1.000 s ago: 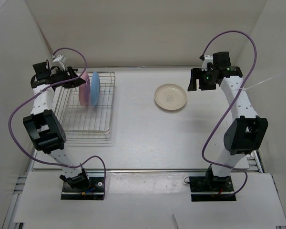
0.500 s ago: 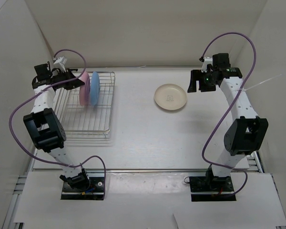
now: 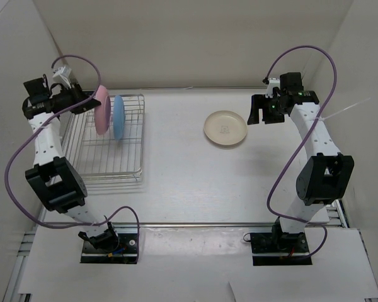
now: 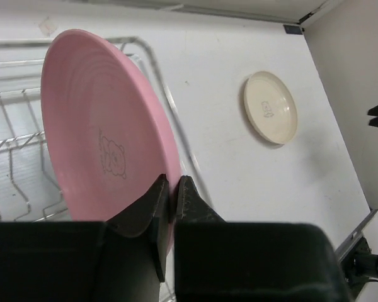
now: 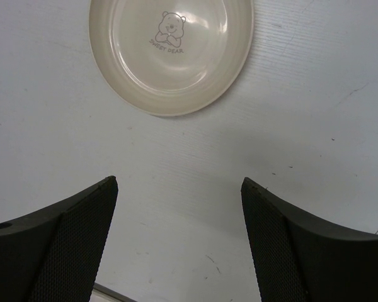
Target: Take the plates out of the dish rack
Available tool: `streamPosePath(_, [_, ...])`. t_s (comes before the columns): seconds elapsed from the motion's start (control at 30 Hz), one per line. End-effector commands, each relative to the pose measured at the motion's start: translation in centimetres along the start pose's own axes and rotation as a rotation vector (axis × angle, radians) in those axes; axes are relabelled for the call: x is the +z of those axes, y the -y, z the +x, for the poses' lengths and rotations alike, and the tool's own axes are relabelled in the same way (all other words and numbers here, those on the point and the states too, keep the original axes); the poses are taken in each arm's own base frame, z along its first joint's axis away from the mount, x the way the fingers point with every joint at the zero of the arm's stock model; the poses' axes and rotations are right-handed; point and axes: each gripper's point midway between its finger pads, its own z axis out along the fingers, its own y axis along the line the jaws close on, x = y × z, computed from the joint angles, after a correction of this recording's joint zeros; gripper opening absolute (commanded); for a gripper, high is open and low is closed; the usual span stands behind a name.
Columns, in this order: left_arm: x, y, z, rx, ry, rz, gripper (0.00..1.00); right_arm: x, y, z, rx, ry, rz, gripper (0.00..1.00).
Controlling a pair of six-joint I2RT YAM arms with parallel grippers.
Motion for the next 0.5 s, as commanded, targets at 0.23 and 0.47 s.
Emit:
streamPosePath(0.23, [-11.4, 16.6, -8.8, 0.512, 0.206, -0.058, 0.11, -2.3, -1.0, -2.5, -0.034, 0.089, -0.011, 0.83])
streamPosePath(0.47, [-12.8, 23.4, -2.1, 0.961, 0.101, -0.015, 0.11, -5.1, -3.3, -3.8, -0.078, 0.134, -0.096, 0.83])
